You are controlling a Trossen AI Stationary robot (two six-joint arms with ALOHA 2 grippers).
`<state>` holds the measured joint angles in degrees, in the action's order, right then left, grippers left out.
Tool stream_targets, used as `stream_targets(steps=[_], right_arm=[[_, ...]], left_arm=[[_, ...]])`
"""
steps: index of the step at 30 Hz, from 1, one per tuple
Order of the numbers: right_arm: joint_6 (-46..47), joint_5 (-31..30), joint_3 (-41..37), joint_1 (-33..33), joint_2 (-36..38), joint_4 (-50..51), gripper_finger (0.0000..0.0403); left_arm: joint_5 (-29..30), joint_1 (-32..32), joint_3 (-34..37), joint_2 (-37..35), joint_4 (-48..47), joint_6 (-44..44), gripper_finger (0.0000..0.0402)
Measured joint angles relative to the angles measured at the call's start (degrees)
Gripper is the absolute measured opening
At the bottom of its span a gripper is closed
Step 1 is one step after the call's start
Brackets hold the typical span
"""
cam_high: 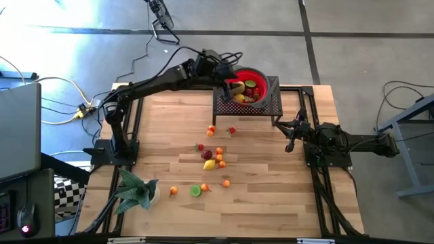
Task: Pick & Place Fruit
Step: Put the pomegranate into the strainer on the shelf
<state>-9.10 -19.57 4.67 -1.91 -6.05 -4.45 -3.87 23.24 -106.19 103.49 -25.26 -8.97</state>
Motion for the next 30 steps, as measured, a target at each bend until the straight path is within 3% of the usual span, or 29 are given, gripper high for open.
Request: stream_targets(steps=[4,16,23,30], right_arm=[[0.0,0.0,0.0,0.0,0.0,0.0,0.0026],[0.0,0.0,0.0,0.0,0.0,0.0,0.0026],[0.0,0.2,0.0,0.0,0.0,0.0,0.0026],[0.0,0.2,0.0,0.0,0.0,-0.3,0.0026]], left_arm=[[-2.2,-1.4,-0.1,-0.4,0.7,-1.1,0.0159],[3.8,-9.4,1.1,-0.8,0.8,-3.8,0.0159],[8.8,-14.0,15.7,-8.7,6.7,-2.1,0.0159],[12.0,-18.5,34.9,-21.8,22.5,-1.4,0.0159]])
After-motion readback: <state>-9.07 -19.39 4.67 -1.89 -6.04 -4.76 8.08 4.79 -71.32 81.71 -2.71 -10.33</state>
